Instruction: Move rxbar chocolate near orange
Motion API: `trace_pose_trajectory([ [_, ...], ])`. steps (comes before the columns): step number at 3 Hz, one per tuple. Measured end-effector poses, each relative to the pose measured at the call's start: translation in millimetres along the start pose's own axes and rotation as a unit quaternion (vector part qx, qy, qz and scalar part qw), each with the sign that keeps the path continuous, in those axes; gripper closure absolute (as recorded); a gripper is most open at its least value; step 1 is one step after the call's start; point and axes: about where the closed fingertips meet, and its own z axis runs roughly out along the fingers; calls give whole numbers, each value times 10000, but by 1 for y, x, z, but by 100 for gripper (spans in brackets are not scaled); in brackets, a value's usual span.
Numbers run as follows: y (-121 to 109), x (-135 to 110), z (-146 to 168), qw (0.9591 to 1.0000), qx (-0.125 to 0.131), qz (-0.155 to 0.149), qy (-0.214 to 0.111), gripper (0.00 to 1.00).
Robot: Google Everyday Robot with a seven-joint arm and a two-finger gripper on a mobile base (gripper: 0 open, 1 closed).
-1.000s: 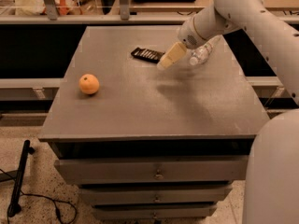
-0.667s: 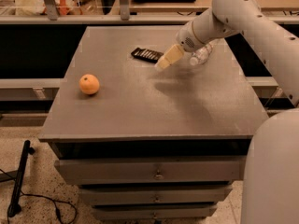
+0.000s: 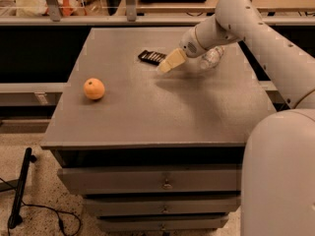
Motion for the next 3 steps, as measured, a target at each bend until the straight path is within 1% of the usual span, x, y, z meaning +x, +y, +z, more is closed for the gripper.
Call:
trace_pose_trajectory([
  [1,3,-2,14,9999,-156,74,12,18],
  [3,3,-1,19,9997,-192,113,87,65],
])
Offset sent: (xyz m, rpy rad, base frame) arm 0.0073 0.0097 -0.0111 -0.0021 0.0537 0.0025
